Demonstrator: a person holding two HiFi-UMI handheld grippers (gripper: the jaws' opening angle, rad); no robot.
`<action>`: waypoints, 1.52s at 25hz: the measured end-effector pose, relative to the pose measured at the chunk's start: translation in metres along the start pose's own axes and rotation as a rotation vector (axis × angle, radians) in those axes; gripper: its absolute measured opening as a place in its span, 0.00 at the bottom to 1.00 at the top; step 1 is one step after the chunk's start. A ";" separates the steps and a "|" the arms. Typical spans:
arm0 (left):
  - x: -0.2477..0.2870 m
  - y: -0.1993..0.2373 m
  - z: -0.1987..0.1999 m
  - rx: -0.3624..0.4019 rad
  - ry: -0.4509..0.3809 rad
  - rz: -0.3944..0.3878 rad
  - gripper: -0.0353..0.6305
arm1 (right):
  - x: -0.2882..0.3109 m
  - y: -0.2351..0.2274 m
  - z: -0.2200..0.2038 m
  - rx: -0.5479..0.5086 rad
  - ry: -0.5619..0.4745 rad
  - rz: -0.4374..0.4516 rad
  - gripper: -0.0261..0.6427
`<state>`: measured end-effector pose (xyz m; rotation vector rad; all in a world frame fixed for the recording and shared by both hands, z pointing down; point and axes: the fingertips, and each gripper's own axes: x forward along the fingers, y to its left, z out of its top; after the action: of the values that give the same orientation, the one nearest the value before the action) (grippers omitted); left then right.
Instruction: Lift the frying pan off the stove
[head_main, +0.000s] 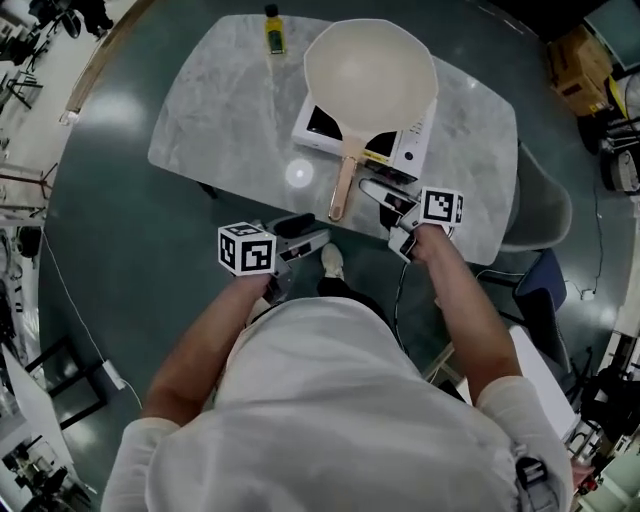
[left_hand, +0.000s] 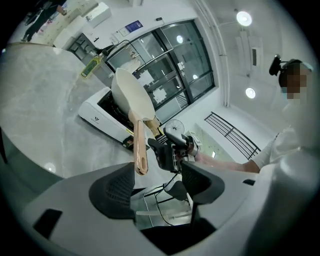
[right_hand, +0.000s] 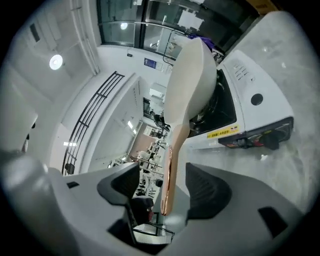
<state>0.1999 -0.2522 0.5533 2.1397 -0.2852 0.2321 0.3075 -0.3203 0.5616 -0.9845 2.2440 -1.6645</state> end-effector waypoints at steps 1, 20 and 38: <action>0.008 0.006 0.001 -0.010 0.004 0.003 0.48 | 0.006 -0.009 0.006 0.028 0.011 -0.007 0.48; 0.095 0.047 0.011 -0.196 0.058 -0.068 0.50 | 0.105 -0.036 0.069 0.167 0.117 0.190 0.46; 0.095 0.025 0.033 -0.221 -0.002 -0.152 0.18 | 0.110 -0.019 0.076 0.174 0.119 0.202 0.28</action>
<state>0.2856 -0.3042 0.5807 1.9318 -0.1409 0.1047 0.2694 -0.4486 0.5773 -0.6121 2.1407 -1.8307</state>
